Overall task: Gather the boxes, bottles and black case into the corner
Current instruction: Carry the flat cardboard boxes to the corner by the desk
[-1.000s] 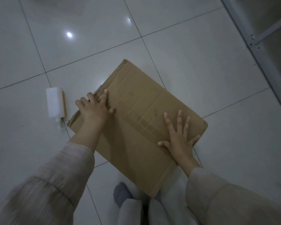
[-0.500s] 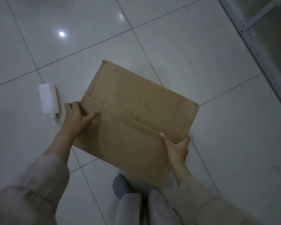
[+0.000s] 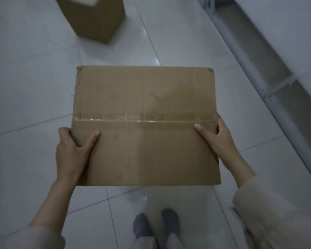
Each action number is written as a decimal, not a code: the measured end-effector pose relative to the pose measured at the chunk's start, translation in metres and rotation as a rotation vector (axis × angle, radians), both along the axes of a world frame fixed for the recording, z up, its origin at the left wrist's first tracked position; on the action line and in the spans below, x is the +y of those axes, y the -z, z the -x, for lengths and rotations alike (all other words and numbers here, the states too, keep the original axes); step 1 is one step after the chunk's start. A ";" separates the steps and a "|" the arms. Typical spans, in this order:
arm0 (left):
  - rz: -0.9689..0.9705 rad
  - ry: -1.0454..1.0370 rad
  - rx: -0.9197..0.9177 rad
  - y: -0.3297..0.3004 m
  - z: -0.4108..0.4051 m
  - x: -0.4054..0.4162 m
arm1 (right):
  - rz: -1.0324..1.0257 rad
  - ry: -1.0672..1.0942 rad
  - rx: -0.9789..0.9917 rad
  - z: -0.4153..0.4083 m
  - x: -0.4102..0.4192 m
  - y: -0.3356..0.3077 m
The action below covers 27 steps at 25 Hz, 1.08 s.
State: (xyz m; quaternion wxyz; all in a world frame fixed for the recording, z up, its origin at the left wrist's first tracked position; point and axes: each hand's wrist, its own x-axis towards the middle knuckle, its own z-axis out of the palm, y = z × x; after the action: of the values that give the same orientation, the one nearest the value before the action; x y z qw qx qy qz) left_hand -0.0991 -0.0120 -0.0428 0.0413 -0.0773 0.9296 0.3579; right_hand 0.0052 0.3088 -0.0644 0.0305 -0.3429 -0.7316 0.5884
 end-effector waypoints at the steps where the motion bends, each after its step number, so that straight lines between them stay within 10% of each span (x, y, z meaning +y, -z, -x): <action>1: -0.027 -0.044 0.026 -0.036 0.004 -0.005 | -0.001 -0.064 0.042 0.017 0.001 -0.035; 13: -0.188 -0.354 0.466 -0.376 -0.004 -0.113 | -0.013 -0.436 0.497 0.129 -0.098 -0.391; 27: -0.182 -0.638 0.595 -0.423 0.114 -0.365 | 0.016 -0.705 0.606 0.340 -0.378 -0.446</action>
State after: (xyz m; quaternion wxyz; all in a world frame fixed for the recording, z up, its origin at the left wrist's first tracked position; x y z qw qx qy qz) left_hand -0.2135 -0.3772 0.3802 -0.3339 -0.2499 0.7954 0.4397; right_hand -0.3349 -0.0687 0.3811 0.0382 0.1140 -0.7570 0.6422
